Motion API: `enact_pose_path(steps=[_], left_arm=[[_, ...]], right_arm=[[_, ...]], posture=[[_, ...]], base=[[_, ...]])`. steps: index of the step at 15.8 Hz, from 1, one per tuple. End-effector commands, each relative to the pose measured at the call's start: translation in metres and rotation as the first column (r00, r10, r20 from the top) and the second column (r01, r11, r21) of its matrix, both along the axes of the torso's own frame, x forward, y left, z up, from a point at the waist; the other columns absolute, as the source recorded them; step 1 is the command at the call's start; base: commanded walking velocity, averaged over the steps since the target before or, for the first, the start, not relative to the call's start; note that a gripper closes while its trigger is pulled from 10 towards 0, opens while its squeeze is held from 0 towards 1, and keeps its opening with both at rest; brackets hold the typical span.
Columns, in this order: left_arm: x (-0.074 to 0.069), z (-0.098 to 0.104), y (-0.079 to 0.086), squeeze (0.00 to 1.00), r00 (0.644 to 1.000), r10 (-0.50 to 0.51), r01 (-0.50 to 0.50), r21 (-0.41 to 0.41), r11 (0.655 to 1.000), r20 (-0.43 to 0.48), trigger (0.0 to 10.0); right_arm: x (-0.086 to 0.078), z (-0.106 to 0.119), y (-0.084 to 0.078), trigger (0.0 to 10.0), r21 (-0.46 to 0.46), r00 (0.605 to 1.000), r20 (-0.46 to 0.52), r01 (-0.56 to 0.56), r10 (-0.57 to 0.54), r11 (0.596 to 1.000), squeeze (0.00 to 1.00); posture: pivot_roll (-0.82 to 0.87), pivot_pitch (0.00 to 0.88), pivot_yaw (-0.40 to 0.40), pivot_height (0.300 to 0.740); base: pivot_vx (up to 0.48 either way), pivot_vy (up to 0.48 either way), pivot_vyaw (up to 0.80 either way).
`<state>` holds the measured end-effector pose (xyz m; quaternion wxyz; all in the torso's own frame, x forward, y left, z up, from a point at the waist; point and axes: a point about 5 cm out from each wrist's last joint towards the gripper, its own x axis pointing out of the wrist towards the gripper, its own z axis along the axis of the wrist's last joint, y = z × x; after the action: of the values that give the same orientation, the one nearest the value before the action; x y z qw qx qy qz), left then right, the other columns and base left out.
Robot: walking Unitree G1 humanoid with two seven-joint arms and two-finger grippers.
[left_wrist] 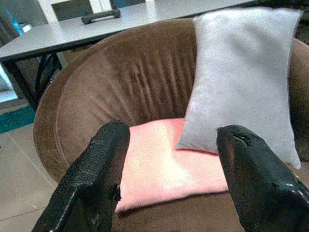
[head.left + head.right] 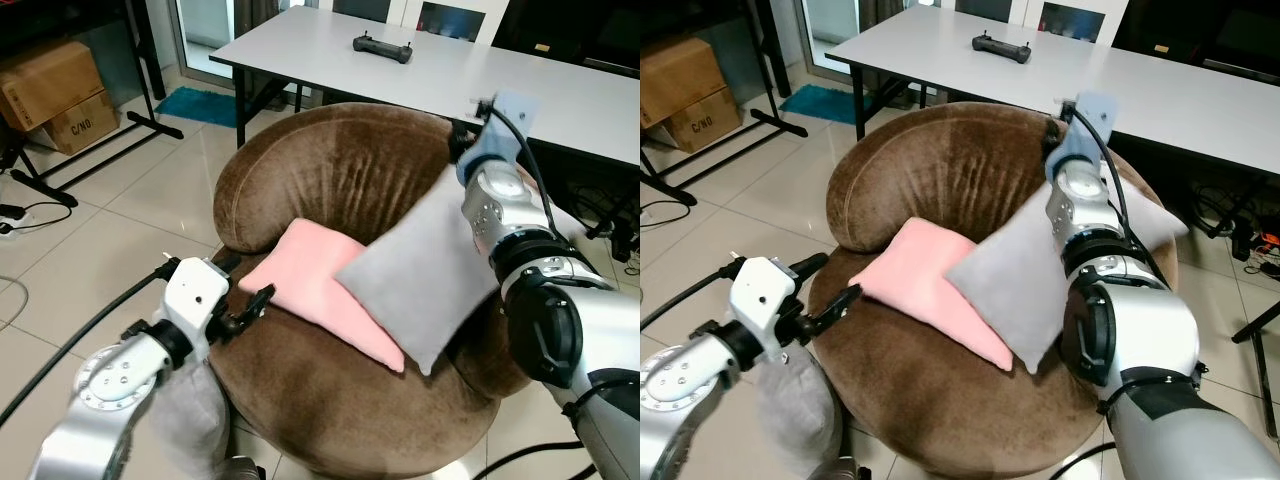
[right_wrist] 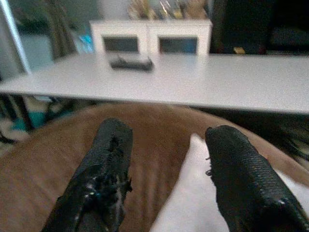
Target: Move the pillow to the sofa from floor
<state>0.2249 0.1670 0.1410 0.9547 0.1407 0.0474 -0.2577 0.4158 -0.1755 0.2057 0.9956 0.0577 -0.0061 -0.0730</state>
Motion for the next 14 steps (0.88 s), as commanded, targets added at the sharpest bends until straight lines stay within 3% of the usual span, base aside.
enact_pose_path(steps=[1, 2, 4, 5, 6, 7, 9, 12, 14], left_arm=[[0.003, -0.002, 0.000, 0.00, 0.999, 0.054, -0.054, 0.000, 0.999, 0.007, 10.0], [0.001, -0.005, 0.003, 0.00, 0.983, 0.180, -0.180, -0.003, 0.984, 0.034, 10.0], [-0.007, -0.010, 0.004, 0.00, 0.966, 0.255, -0.254, -0.018, 0.967, 0.035, 10.0], [-0.015, -0.016, 0.004, 0.00, 0.958, 0.286, -0.286, -0.012, 0.958, 0.024, 10.0], [-0.016, -0.017, 0.004, 0.00, 0.955, 0.295, -0.295, -0.006, 0.955, 0.024, 10.0], [-0.020, -0.021, 0.003, 0.00, 0.946, 0.324, -0.324, -0.013, 0.946, 0.017, 10.0], [-0.018, -0.022, 0.005, 0.00, 0.936, 0.351, -0.350, -0.018, 0.936, 0.029, 10.0], [-0.010, -0.019, 0.006, 0.00, 0.927, 0.371, -0.370, -0.027, 0.929, 0.051, 10.0], [-0.004, -0.018, 0.006, 0.00, 0.921, 0.385, -0.383, -0.031, 0.923, 0.062, 10.0]], right_arm=[[-0.001, -0.001, 0.002, 10.0, 0.011, 0.999, 0.036, -0.032, 0.032, 0.999, 0.00], [-0.010, -0.018, 0.008, 10.0, -0.028, 0.995, 0.049, -0.087, 0.088, 0.996, 0.00], [-0.032, -0.044, 0.010, 10.0, -0.038, 0.992, 0.050, -0.117, 0.119, 0.992, 0.00], [-0.053, -0.057, 0.011, 10.0, -0.052, 0.988, 0.043, -0.145, 0.148, 0.988, 0.00], [-0.059, -0.060, 0.012, 10.0, -0.058, 0.986, 0.038, -0.161, 0.163, 0.985, 0.00], [-0.084, -0.072, 0.017, 10.0, -0.081, 0.976, 0.001, -0.215, 0.216, 0.973, 0.00], [-0.105, -0.083, 0.019, 10.0, -0.080, 0.975, -0.046, -0.219, 0.215, 0.973, 0.00], [-0.121, -0.090, 0.021, 10.0, -0.059, 0.977, -0.108, -0.189, 0.182, 0.980, 0.00], [-0.123, -0.085, 0.020, 10.0, -0.068, 0.977, -0.130, -0.179, 0.169, 0.981, 0.00]], posture=[[0.18, 0.000, -0.081, 0.740], [0.18, 0.000, -0.081, 0.740], [0.16, 0.000, -0.084, 0.740], [0.14, 0.000, -0.086, 0.740], [0.14, 0.000, -0.088, 0.740], [0.13, 0.000, -0.097, 0.740], [0.13, 0.000, -0.106, 0.740], [0.13, 0.000, -0.101, 0.740], [0.12, 0.000, -0.094, 0.740]], base=[[0.000, 0.000, 0.00], [0.000, 0.000, 0.00], [0.000, 0.000, 0.00], [0.000, 0.000, 0.00], [0.000, 0.000, 0.00], [0.000, 0.000, 0.00], [0.000, 0.000, 0.00], [0.000, 0.000, 0.00], [0.000, 0.000, 0.00]])
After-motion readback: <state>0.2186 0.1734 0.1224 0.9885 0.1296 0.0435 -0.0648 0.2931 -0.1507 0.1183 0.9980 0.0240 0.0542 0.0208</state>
